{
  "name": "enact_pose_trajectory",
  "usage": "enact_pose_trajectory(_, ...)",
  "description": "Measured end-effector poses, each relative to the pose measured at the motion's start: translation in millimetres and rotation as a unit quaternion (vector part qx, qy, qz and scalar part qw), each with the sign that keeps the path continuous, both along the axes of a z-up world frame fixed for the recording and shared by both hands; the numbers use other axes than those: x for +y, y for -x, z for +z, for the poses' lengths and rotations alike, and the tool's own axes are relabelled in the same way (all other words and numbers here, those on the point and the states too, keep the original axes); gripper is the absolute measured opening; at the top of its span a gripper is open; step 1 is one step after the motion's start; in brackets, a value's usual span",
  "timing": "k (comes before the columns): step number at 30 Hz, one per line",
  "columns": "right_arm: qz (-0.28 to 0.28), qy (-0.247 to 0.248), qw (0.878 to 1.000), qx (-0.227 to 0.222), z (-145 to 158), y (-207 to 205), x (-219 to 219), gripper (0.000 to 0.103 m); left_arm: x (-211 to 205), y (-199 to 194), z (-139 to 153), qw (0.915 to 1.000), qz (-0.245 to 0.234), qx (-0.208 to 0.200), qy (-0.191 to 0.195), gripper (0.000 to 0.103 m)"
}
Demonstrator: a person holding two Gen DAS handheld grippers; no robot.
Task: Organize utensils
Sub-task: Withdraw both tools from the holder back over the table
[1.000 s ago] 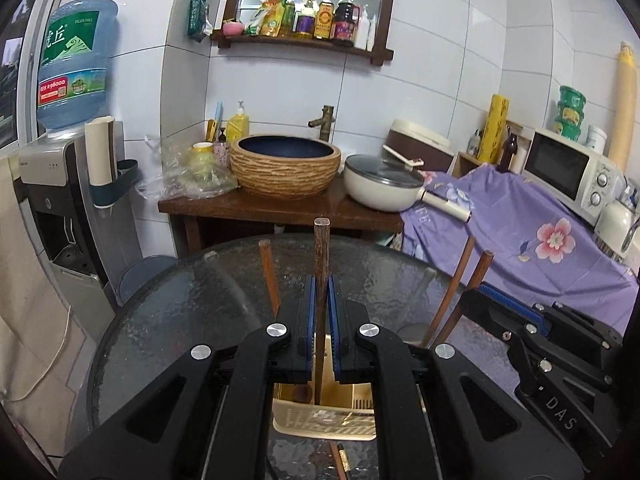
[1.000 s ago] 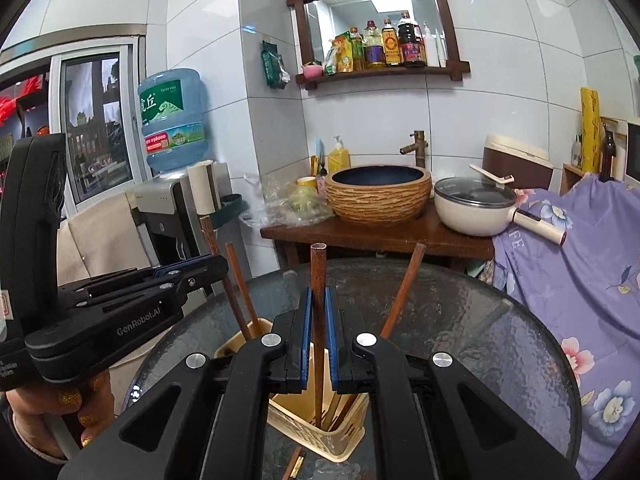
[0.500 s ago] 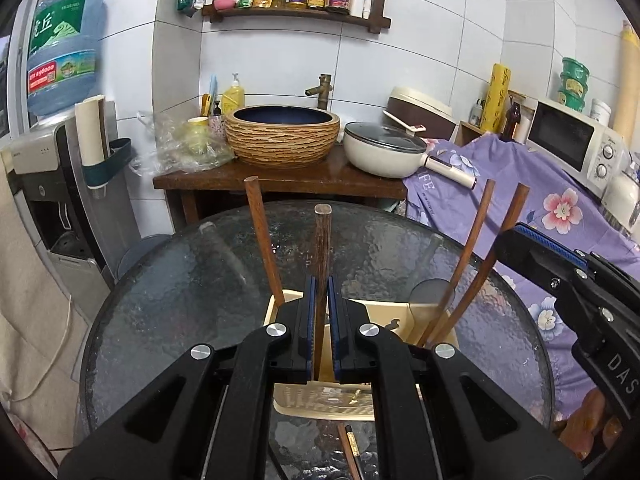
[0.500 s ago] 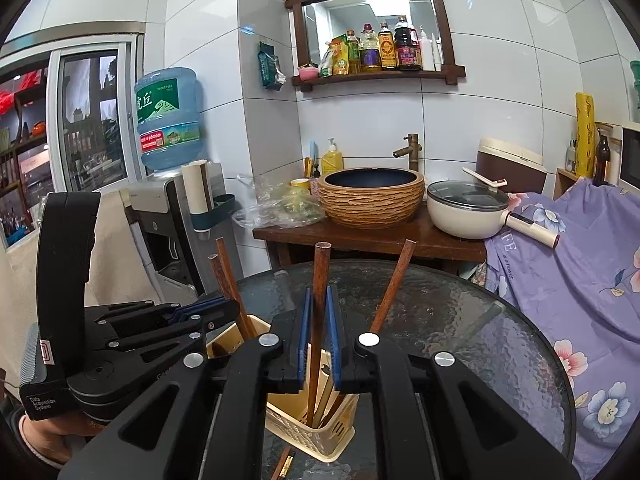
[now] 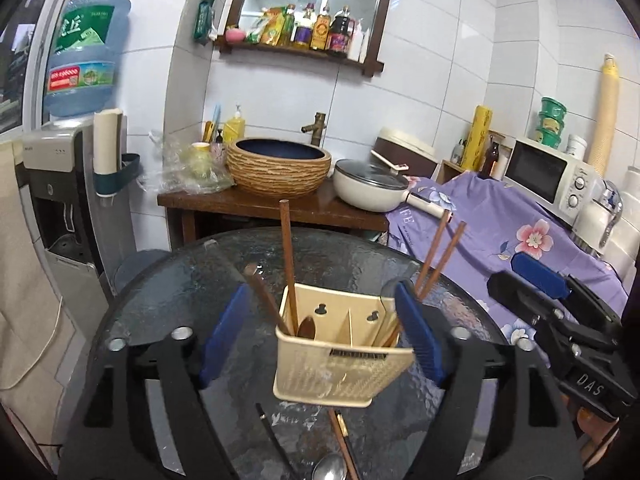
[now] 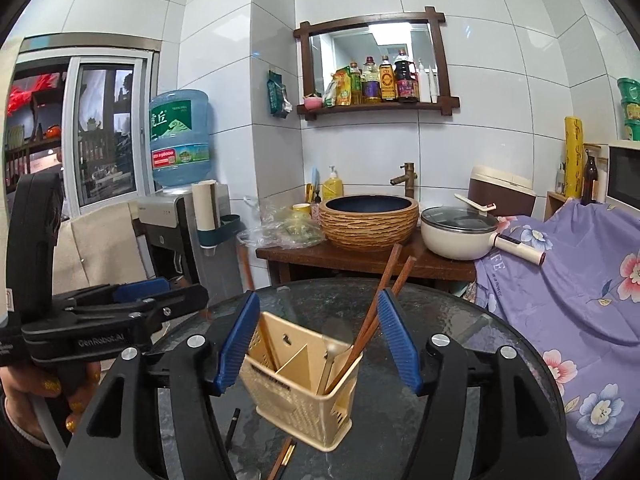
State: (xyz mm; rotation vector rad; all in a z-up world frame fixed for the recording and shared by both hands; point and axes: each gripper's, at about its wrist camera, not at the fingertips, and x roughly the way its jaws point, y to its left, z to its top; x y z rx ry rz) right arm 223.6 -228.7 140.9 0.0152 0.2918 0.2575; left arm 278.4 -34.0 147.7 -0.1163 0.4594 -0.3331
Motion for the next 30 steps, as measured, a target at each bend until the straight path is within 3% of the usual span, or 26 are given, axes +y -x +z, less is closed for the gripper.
enact_pose_trajectory(5,0.018,0.025,0.999,0.025,-19.8,24.9,12.2,0.063,11.7,23.8,-17.8,0.9998,0.009,0.008,-0.015,0.085)
enact_pose_trajectory(14,0.032,0.050,0.991,0.123,-89.4,29.9,28.5,0.064,20.4,22.0,-103.6,0.9907,0.017,0.115,-0.071,0.084)
enact_pose_trajectory(22,0.028,0.041,0.979,0.197,-140.4,25.0,30.3,0.063,20.4,14.2,-160.9,0.9786,0.013,0.181,-0.097,0.061)
enact_pose_trajectory(30,0.032,0.026,0.955,0.292,-181.3,2.9,35.2,0.049,9.7,3.5,-190.1,0.9702,0.004,0.209,-0.122,0.049)
